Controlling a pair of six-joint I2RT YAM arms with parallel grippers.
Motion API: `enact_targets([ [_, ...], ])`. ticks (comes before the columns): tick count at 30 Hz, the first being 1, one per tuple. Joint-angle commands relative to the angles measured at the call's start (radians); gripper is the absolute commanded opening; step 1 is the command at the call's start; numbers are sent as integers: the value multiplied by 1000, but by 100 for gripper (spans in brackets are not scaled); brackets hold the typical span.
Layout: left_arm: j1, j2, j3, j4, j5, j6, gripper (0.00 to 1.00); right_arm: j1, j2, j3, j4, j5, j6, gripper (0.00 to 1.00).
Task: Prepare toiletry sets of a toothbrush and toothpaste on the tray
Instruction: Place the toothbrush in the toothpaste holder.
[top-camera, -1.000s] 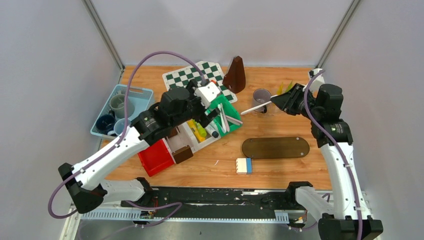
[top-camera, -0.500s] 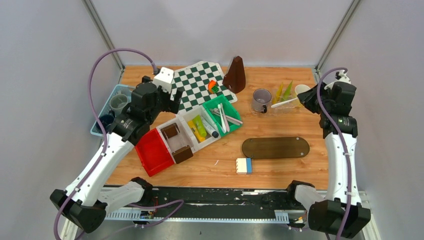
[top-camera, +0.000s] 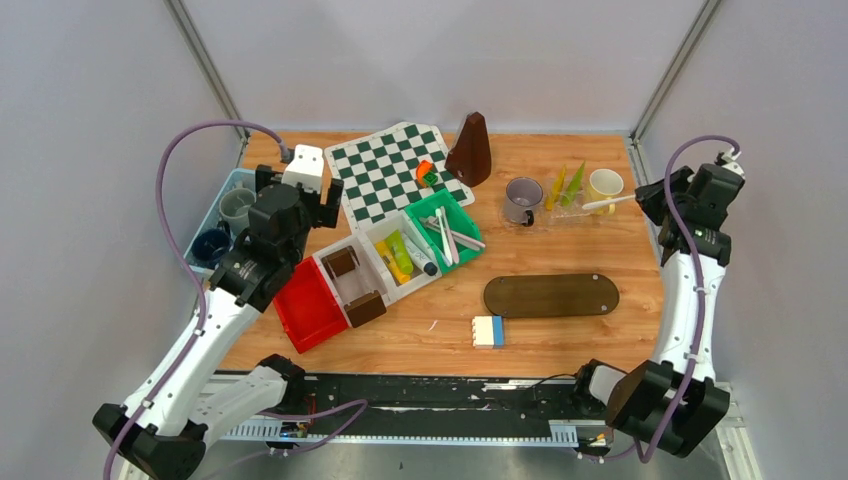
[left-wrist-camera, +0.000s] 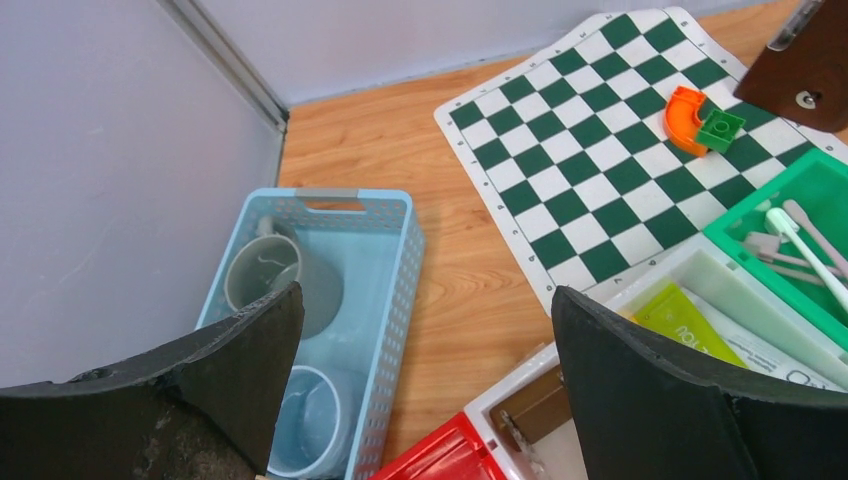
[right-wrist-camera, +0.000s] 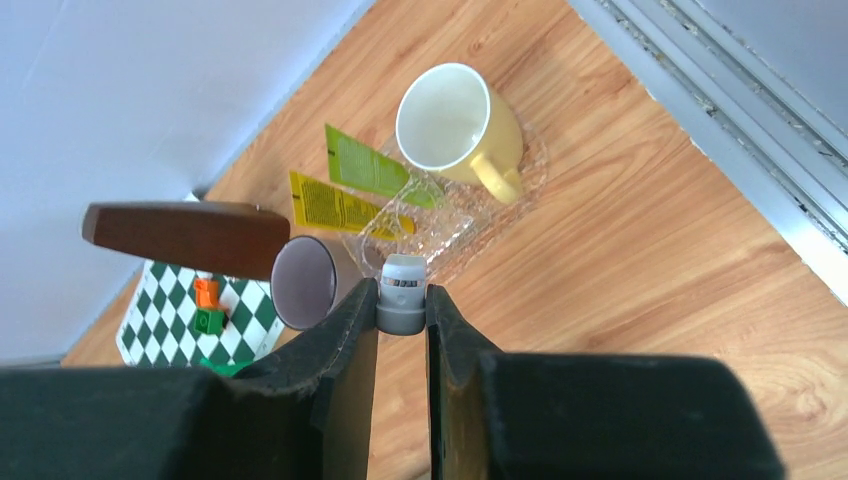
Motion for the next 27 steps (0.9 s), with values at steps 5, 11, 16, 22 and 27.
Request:
enact_targets([
  [5, 5, -12, -11, 86, -74, 41, 100, -41, 76, 32, 160, -52, 62, 0],
  [11, 6, -1, -27, 106, -86, 61, 100, -42, 145, 51, 190, -84, 73, 0],
  [16, 8, 6, -34, 116, -91, 71, 100, -41, 188, 55, 214, -100, 73, 0],
  [22, 9, 7, -41, 124, -89, 76, 100, -43, 211, 66, 223, -92, 67, 0],
  [27, 14, 8, -43, 127, -82, 76, 100, -44, 214, 77, 229, -95, 68, 0],
])
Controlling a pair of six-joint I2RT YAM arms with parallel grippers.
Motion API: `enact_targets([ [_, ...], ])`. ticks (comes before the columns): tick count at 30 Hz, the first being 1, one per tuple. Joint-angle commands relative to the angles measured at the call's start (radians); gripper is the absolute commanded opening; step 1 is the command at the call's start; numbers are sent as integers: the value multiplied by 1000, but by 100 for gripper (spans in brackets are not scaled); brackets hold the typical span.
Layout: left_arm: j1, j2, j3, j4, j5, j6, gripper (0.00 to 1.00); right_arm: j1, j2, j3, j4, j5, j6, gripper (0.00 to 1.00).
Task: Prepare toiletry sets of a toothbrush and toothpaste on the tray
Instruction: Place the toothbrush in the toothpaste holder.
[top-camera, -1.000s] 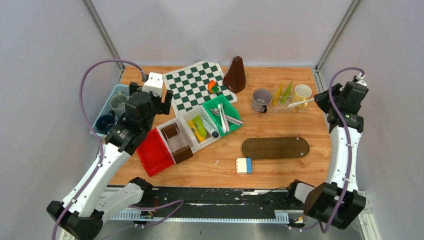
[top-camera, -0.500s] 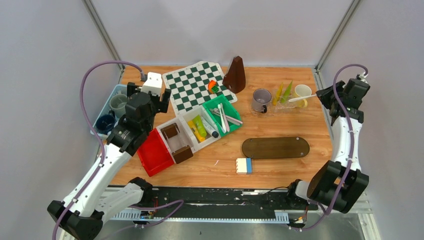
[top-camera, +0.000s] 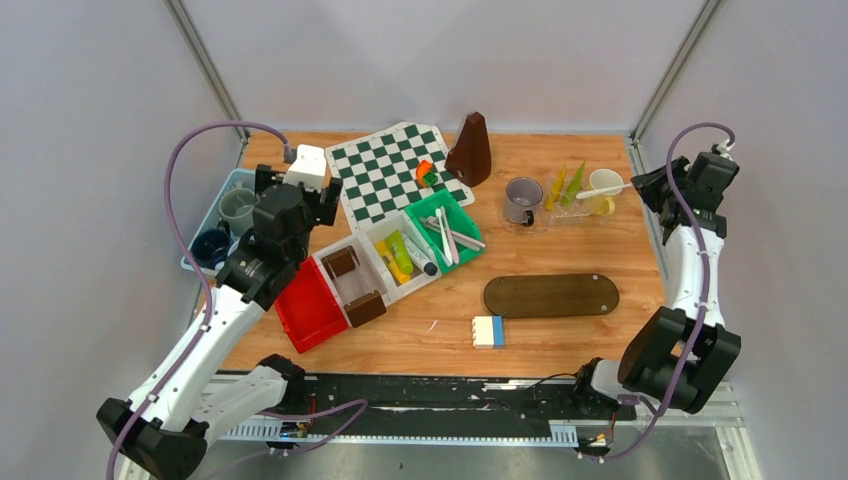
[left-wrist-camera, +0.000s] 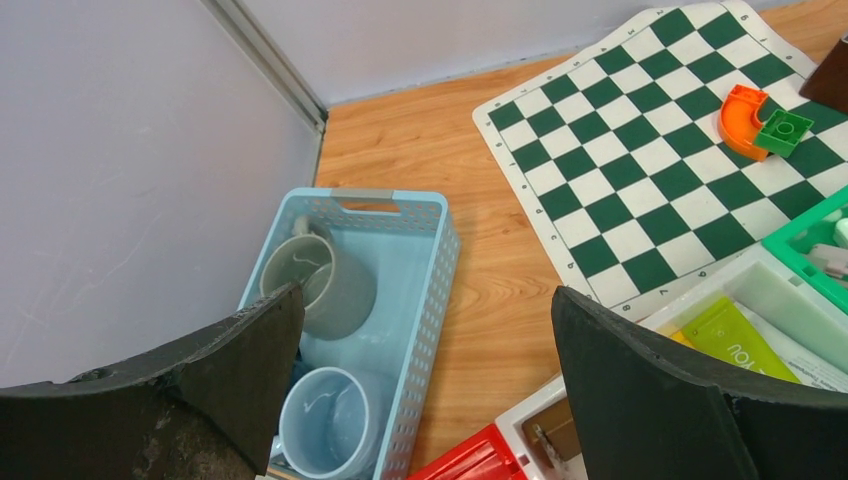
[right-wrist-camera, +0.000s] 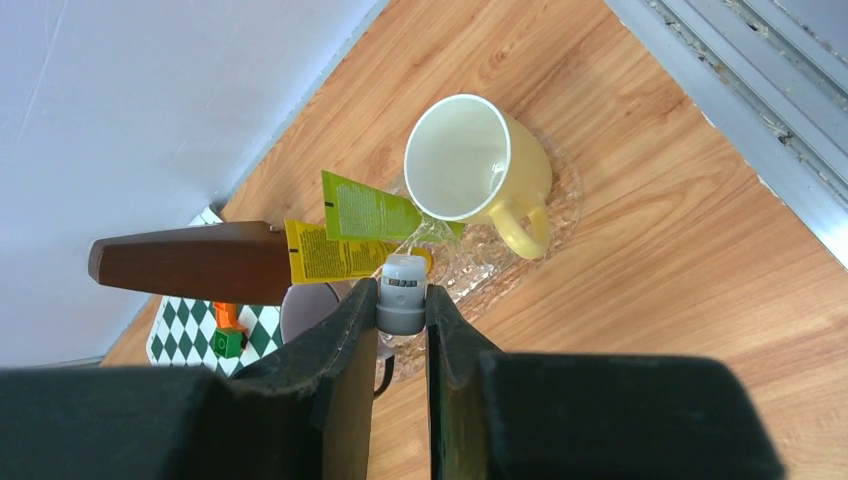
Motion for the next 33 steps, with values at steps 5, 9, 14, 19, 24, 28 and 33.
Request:
enact_targets([
  [5, 12, -1, -7, 52, 2, 15, 100, -7, 9, 54, 63, -8, 4, 0],
  [9, 14, 0, -7, 53, 4, 15, 100, -8, 23, 43, 67, -10, 7, 0],
  [14, 15, 1, -9, 55, 11, 15, 100, -7, 38, 28, 80, -10, 5, 0],
  [19, 21, 5, -10, 55, 19, 12, 100, -7, 61, 23, 91, -24, 9, 0],
  [24, 27, 8, -10, 55, 25, 10, 100, -6, 94, 23, 100, -59, 19, 0],
  [28, 32, 10, -10, 56, 30, 8, 100, -7, 107, 11, 121, -75, 22, 0],
  [33, 37, 11, -10, 55, 37, 3, 100, -6, 107, -27, 169, -97, 25, 0],
])
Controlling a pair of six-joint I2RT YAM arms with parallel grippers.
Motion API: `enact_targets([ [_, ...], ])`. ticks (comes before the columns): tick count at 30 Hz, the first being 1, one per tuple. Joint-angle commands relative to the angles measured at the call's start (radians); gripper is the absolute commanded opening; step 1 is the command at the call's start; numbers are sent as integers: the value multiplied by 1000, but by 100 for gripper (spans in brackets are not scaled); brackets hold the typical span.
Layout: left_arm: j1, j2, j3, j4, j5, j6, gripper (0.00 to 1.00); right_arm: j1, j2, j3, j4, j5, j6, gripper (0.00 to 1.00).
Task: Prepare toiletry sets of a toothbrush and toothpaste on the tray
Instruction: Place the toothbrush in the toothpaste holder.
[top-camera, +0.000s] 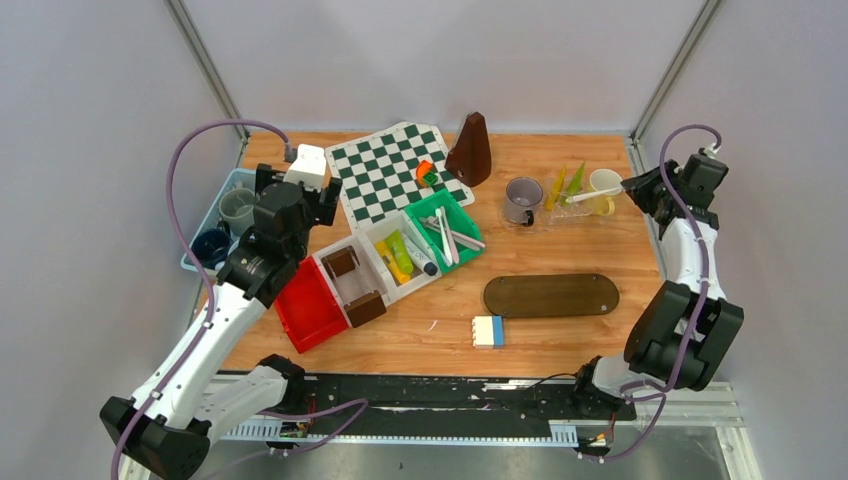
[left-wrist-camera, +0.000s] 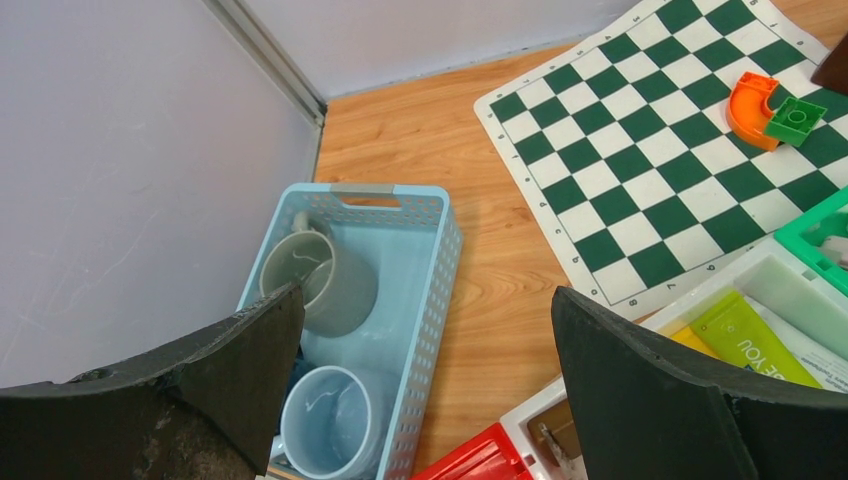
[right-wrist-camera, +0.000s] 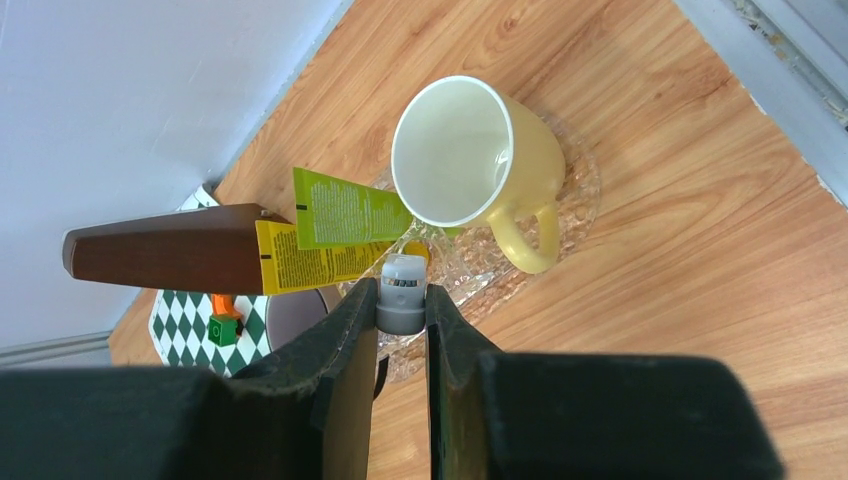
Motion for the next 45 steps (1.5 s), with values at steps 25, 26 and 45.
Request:
enact_targets([
  [25, 23, 1, -9, 61, 15, -4, 100, 27, -24, -208, 399, 1, 22, 4],
  [26, 24, 1, -8, 61, 15, -5, 100, 30, -22, -209, 401, 4, 22, 4],
  [45, 34, -1, -10, 62, 24, -7, 100, 86, -5, -224, 418, 58, -27, 14],
])
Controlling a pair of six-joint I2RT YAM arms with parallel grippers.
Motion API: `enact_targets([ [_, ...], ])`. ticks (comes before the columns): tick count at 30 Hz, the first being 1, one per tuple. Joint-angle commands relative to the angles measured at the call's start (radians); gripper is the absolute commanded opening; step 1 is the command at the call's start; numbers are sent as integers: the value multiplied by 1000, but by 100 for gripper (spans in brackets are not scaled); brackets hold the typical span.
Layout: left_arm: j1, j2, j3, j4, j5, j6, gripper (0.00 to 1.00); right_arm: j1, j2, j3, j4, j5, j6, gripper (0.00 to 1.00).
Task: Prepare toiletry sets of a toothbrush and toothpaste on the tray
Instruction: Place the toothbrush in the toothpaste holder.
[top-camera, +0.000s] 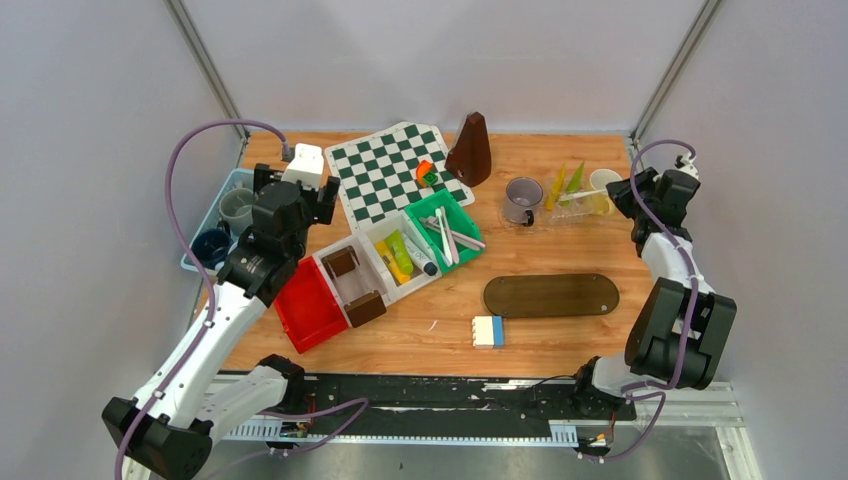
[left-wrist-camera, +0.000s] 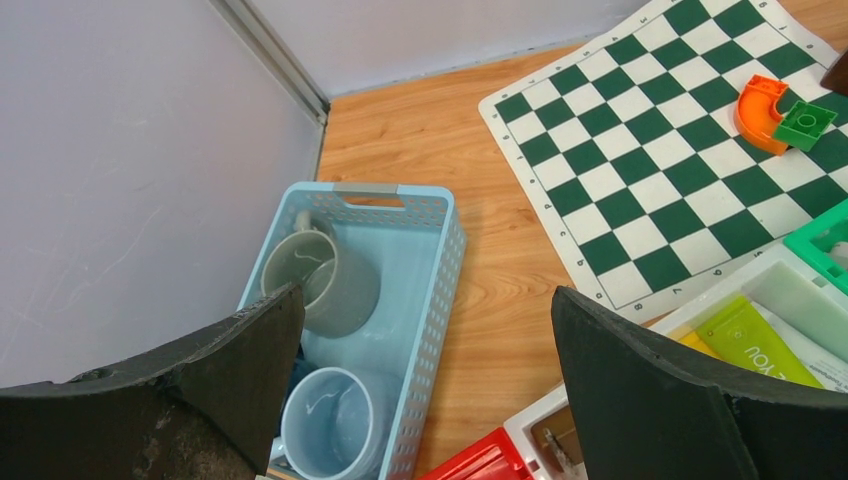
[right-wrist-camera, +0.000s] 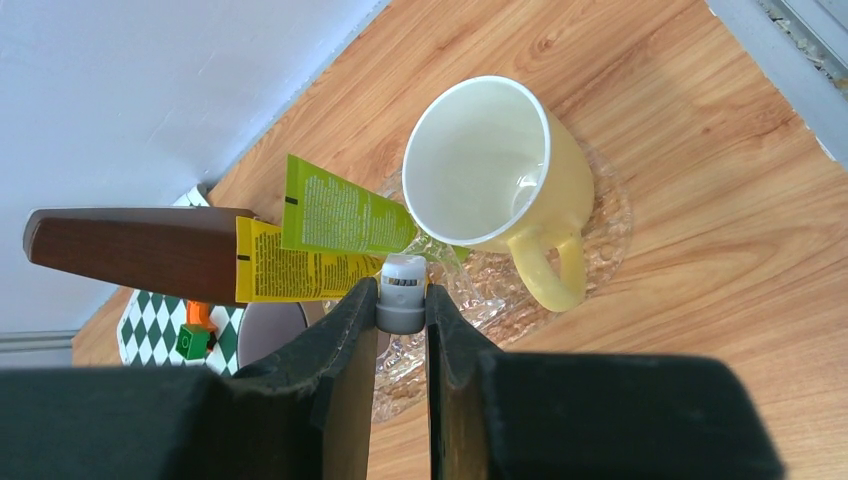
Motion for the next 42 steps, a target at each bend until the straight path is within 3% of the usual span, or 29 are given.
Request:
enact_targets([
  [1, 11, -4, -1, 46, 8, -6, 100, 11, -4, -5, 61, 18, -23, 15],
  [24, 21, -5, -1, 45, 23, -13, 100, 29, -24, -3, 46, 40, -47, 34],
  [31, 22, -8, -1, 44, 23, -12, 100, 28, -39, -5, 44, 51, -63, 10],
  [34, 22, -10, -2, 46, 23, -11, 100, 29, -46, 0, 37, 57, -71, 8],
  [39, 22, -8, -1, 44, 26, -13, 100, 28, -58, 50, -75, 117, -82, 20],
  [42, 22, -10, -1, 43, 28, -15, 100, 28, -52, 109, -203, 157, -84, 32],
])
